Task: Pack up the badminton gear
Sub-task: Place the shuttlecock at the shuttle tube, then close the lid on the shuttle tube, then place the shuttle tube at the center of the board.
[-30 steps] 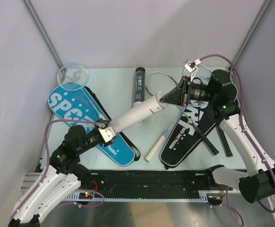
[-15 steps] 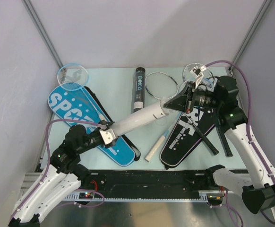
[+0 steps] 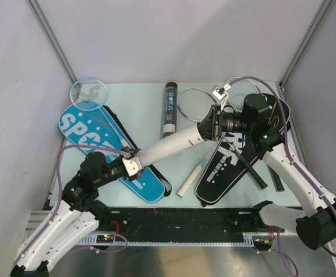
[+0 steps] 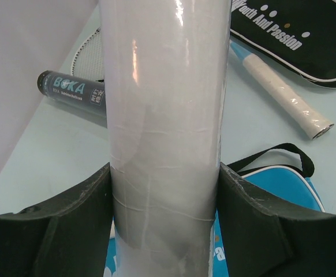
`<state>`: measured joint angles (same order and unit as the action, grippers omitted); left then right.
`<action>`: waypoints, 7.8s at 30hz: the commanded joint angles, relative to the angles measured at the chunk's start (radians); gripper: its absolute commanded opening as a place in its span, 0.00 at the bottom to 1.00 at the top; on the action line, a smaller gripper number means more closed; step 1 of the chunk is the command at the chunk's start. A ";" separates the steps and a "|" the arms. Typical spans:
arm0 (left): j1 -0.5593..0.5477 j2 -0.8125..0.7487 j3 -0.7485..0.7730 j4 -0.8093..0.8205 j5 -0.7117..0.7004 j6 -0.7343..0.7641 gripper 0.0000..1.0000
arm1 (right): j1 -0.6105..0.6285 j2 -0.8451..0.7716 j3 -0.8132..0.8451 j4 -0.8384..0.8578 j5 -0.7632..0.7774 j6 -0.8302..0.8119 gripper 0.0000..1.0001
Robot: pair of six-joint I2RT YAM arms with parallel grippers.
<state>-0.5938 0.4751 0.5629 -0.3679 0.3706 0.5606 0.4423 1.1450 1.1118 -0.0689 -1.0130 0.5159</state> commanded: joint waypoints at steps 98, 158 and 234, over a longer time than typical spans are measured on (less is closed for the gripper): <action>-0.004 -0.083 0.003 0.089 -0.035 0.026 0.22 | -0.329 -0.119 0.010 -0.016 0.090 0.083 0.00; -0.004 0.013 0.029 0.061 0.025 0.121 0.20 | -0.151 -0.117 0.020 -0.290 0.130 -0.067 0.03; 0.201 1.356 0.852 0.061 -0.723 -0.996 0.44 | -0.402 -0.318 -0.167 -0.365 0.713 0.089 0.99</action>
<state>-0.3950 1.7576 1.3376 -0.3588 -0.2970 -0.3626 0.0475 0.8337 0.9443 -0.4110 -0.3458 0.6014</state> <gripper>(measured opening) 0.655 0.993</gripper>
